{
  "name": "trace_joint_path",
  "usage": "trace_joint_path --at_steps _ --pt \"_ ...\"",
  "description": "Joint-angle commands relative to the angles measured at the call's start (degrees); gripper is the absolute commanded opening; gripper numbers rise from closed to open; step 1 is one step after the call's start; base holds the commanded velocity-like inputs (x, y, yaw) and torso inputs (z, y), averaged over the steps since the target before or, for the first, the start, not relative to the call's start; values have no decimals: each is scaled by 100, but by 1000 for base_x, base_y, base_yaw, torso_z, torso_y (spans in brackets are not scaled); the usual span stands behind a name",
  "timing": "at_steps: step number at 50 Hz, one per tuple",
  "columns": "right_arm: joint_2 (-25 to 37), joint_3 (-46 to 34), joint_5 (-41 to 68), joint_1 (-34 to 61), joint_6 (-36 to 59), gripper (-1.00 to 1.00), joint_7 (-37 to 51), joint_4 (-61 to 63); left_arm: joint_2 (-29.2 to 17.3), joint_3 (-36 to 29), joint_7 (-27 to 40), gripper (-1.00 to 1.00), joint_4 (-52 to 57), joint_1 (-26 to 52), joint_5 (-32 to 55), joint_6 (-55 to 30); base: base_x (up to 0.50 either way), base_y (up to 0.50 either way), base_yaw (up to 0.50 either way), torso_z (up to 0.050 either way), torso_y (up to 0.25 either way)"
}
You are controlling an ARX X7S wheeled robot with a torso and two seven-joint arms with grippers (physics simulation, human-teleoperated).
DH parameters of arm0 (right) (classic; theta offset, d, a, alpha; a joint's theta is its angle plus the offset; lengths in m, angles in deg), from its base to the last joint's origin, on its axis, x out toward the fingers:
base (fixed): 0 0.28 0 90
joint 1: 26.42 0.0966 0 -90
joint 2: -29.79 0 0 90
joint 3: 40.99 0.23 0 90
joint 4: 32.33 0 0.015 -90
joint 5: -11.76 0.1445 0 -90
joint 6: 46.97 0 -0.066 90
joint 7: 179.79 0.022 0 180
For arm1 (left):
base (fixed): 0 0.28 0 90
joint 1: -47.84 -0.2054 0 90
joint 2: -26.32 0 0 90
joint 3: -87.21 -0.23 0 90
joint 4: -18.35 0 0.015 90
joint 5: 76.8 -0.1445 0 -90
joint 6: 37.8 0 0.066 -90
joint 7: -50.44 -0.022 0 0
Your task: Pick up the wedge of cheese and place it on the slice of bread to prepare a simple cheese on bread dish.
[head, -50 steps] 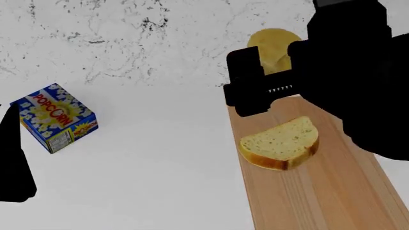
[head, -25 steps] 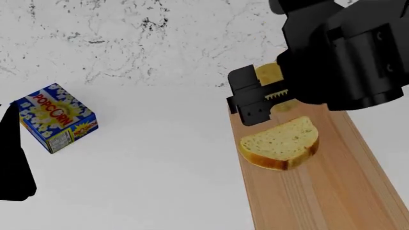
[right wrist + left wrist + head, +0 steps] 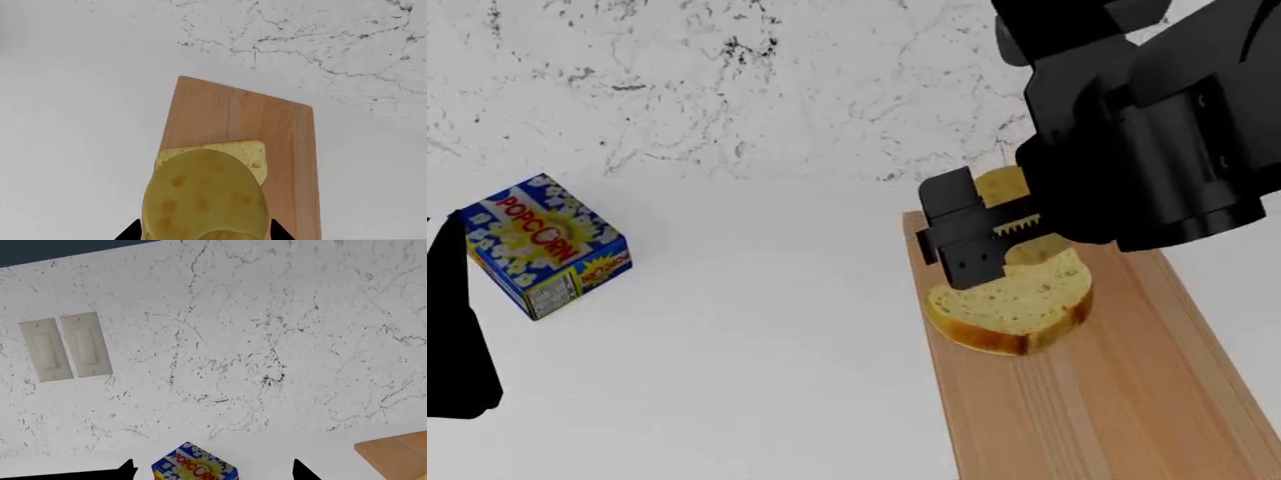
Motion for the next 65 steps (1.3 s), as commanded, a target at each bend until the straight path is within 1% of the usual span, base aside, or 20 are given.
trace_joint_path --at_steps 1,9,15,30,37,65 --pt "-1 -146 -301 -85 -118 -100 -308 14 -3 -19 -7 100 -10 2 -12 8 0 0 0 0 0" --pt "-9 -191 -287 -195 -184 -100 -364 59 0 -30 -12 100 -16 8 -16 11 0 0 0 0 0" --pt "1 -134 -61 -310 -243 -100 -155 93 -1 -40 -10 100 -3 -8 -46 22 0 0 0 0 0" --pt "-89 -347 -484 -406 -490 -100 -632 4 -13 -51 17 100 0 41 1 31 0 0 0 0 0" --pt "-84 -416 -569 -459 -550 -100 -710 -4 -15 -67 -12 100 -6 7 -51 44 0 0 0 0 0" --pt "-255 -821 -1208 -511 -904 -100 -1417 -491 2 -103 -48 100 -37 31 -20 51 0 0 0 0 0"
